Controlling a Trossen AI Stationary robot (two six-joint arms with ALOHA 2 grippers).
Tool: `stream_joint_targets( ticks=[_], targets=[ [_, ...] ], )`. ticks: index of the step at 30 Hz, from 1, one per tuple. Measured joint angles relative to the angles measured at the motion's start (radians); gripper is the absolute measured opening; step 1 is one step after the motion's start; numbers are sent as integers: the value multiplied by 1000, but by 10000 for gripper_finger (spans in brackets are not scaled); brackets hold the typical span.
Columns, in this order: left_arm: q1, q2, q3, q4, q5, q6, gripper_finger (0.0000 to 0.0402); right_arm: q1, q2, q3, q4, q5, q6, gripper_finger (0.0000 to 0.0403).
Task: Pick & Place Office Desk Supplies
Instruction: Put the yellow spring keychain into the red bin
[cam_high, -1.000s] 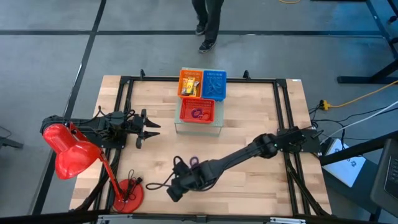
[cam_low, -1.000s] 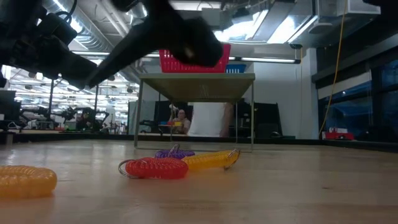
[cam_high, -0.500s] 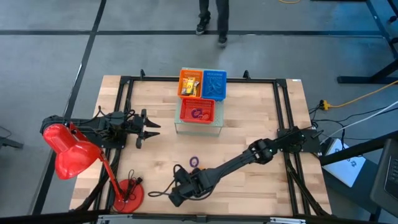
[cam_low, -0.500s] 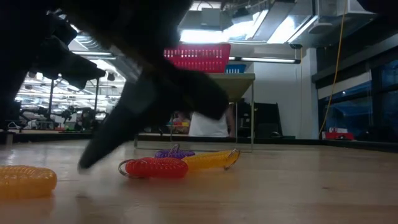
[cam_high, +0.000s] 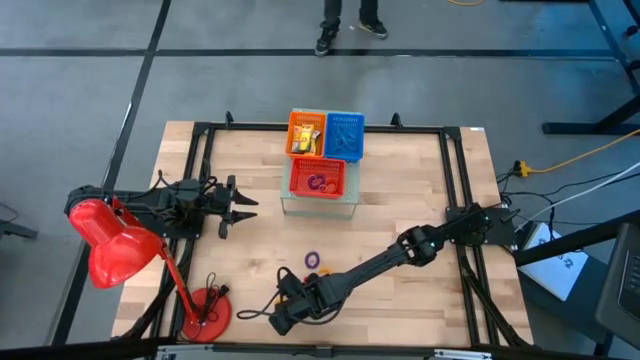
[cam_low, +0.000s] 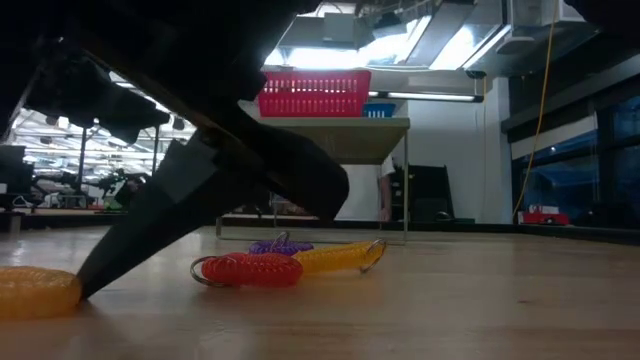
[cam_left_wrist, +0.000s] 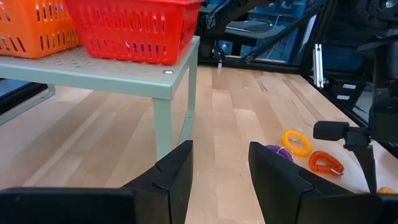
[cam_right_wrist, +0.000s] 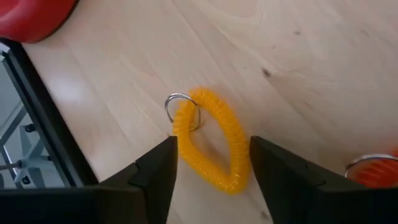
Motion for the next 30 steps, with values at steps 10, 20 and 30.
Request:
stream_joint_targets(
  ticks=[10, 20, 30],
  targets=[
    [0, 0, 0, 1, 0, 0, 150, -9, 3, -3, -9, 31, -3, 92],
    [0, 0, 0, 1, 0, 0, 150, -14, 4, -3, -10, 54, -52, 10],
    [0, 0, 0, 1, 0, 0, 150, -14, -113, -19, -52, 249, -215, 1]
  ],
)
